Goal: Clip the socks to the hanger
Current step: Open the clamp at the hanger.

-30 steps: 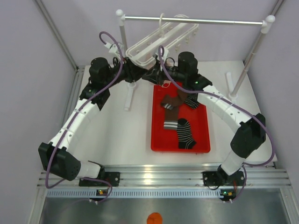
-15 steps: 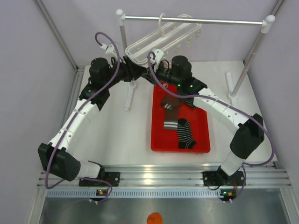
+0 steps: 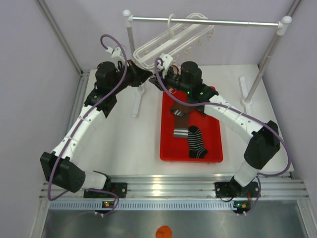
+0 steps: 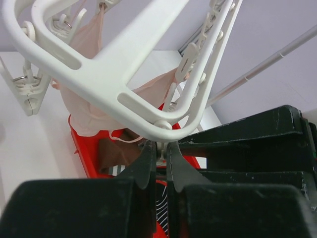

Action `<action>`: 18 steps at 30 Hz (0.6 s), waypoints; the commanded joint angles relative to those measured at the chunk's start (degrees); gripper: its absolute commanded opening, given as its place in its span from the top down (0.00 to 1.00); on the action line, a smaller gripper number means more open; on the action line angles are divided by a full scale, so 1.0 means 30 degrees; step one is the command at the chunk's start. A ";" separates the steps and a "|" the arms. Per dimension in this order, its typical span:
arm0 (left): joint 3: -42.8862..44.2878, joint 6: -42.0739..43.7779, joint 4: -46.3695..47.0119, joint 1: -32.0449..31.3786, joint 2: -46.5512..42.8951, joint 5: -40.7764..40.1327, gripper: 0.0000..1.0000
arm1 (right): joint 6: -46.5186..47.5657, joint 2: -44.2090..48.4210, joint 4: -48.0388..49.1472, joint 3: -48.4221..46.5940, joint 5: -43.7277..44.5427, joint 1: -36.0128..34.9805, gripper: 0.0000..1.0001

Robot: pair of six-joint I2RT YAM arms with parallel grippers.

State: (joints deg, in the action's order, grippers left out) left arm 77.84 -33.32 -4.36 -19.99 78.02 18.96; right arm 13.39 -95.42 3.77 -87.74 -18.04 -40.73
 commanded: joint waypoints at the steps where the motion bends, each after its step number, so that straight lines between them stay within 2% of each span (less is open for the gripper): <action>1: 0.0185 -0.0231 0.0985 0.0130 -0.0371 -0.0462 1.00 | 0.0138 0.1102 0.0180 0.0127 -0.0987 -0.0340 0.70; 2: 0.0156 -0.0173 0.1072 0.0130 -0.0400 -0.0374 1.00 | 0.0050 0.1218 0.0005 0.0156 -0.0959 -0.0194 0.65; 3: 0.0127 -0.0027 0.1073 0.0159 -0.0401 -0.0286 1.00 | -0.0096 0.1307 -0.0084 0.0272 -0.0987 -0.0077 0.53; 5: 0.0039 0.0178 0.1043 0.0159 -0.0459 -0.0198 1.00 | -0.0301 0.1569 -0.0696 0.0448 -0.1569 0.0537 0.38; 6: 0.0010 0.0353 0.1072 0.0159 -0.0488 -0.0168 1.00 | -0.0592 0.1716 -0.0845 0.0565 -0.1893 0.0830 0.36; 10: -0.0224 0.0589 0.1131 0.0188 -0.0576 0.0124 1.00 | -0.1297 0.2537 -0.1314 0.1298 -0.3417 0.2760 0.28; 12: -0.0341 0.0531 0.1248 0.0217 -0.0576 0.0417 1.00 | -0.1531 0.2801 -0.2860 0.1358 -0.4558 0.3408 0.23; 18: -0.0342 0.0443 0.1307 0.0217 -0.0460 0.0711 1.00 | -0.0366 0.3737 -0.6408 0.2526 -0.6700 0.4875 0.25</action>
State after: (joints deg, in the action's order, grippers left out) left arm 77.28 -32.62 -2.96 -19.44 78.02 18.85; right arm 10.52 -88.03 -8.43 -82.26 -32.12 -26.39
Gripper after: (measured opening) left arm 0.078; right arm 0.757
